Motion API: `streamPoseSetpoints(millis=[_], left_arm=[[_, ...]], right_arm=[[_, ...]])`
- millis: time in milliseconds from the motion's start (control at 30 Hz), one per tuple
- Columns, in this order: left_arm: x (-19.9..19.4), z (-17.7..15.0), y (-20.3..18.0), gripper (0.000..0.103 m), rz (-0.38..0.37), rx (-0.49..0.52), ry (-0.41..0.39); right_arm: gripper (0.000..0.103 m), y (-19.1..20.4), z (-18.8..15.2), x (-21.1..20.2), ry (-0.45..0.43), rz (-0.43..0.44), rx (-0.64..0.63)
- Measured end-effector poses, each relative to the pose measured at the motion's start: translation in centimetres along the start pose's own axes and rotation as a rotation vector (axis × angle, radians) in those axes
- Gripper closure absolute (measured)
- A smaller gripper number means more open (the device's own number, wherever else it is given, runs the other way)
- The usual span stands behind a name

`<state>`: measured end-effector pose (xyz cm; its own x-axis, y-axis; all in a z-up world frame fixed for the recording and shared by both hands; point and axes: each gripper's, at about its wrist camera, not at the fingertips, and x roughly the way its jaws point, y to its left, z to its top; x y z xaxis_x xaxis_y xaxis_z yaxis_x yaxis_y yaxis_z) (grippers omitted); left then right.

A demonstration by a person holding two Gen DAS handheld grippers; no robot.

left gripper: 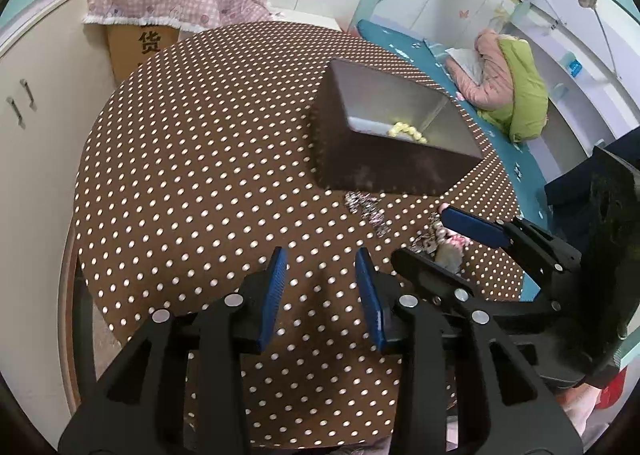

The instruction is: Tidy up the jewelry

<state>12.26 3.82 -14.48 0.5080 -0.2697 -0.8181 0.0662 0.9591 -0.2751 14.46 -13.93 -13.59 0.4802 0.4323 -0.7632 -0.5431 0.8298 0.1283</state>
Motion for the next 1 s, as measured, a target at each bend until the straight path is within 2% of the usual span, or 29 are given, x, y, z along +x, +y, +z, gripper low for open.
streamPoseSetpoints(millis=[233, 600, 733, 1000], left_arm=[[0.4, -0.3, 1.2, 0.066, 0.011, -0.014, 0.02], [1.9, 0.0, 2.0, 0.066, 0.005, -0.033, 0.052], [2.3, 0.1, 2.7, 0.066, 0.004, -0.046, 0.061], [2.2, 0.2, 3.1, 0.066, -0.005, -0.054, 0.06]], right_arm=[[0.064, -0.4, 0.9, 2.4, 0.033, -0.014, 0.0], [0.083, 0.0, 1.9, 4.6, 0.055, -0.036, -0.041], [0.094, 0.1, 1.7, 4.6, 0.049, -0.062, -0.063], [0.1, -0.6, 1.6, 3.7, 0.051, -0.036, -0.018]])
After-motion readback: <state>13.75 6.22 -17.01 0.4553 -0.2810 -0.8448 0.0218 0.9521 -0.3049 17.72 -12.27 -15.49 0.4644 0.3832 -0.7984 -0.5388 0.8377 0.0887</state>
